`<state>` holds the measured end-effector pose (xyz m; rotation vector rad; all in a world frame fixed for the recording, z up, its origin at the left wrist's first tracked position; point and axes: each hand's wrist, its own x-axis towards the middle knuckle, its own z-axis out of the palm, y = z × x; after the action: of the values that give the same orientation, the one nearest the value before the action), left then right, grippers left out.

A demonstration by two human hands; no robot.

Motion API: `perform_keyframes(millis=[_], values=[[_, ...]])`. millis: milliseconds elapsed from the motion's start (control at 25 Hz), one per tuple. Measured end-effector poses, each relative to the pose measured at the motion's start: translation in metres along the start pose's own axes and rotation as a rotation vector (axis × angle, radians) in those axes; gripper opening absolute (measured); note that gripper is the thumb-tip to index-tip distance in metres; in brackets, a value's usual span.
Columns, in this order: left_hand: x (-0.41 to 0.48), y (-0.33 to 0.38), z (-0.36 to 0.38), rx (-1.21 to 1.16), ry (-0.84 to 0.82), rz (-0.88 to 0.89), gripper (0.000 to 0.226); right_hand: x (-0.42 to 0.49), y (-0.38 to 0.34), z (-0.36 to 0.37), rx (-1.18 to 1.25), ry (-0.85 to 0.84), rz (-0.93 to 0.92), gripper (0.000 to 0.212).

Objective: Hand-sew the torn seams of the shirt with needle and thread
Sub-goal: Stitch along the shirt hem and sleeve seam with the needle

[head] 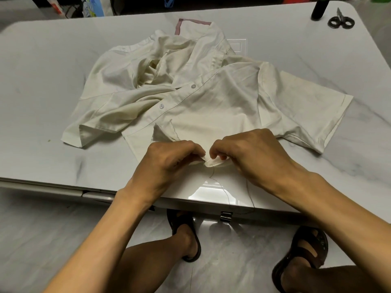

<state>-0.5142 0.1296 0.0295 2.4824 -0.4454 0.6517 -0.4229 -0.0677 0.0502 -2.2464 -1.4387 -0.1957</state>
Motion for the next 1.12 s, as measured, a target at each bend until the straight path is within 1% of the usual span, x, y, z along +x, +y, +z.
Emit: perform_keyframes(millis=[120,240,280,440,680,760,840,1000,1120], values=[[0.002,0.001,0.001,-0.014,0.013,-0.015,0.016,0.001,-0.002,0.005,0.039,-0.043,0.021,0.027],[0.005,0.001,0.001,-0.019,0.058,-0.045,0.018,0.003,0.0,0.002,0.133,-0.078,0.152,0.013],[0.006,0.001,0.0,-0.028,0.065,-0.059,0.018,0.004,0.0,0.0,0.181,-0.094,0.197,0.012],[0.007,0.001,-0.002,-0.059,0.043,-0.086,0.016,0.005,-0.001,-0.003,0.342,-0.116,0.25,0.017],[0.009,0.005,-0.001,-0.08,0.016,-0.043,0.012,0.005,-0.006,-0.008,0.457,-0.179,0.19,0.033],[0.01,0.006,0.0,-0.073,0.031,-0.03,0.01,0.005,-0.009,-0.006,0.467,-0.194,0.173,0.032],[0.012,0.005,0.0,-0.071,0.056,-0.042,0.011,0.006,-0.008,-0.005,0.504,-0.172,0.179,0.029],[0.015,0.006,0.001,-0.059,0.078,-0.042,0.012,0.007,-0.008,-0.007,0.593,-0.143,0.253,0.021],[0.014,0.005,0.001,-0.053,0.083,-0.038,0.012,0.008,-0.01,-0.009,0.667,-0.085,0.335,0.02]])
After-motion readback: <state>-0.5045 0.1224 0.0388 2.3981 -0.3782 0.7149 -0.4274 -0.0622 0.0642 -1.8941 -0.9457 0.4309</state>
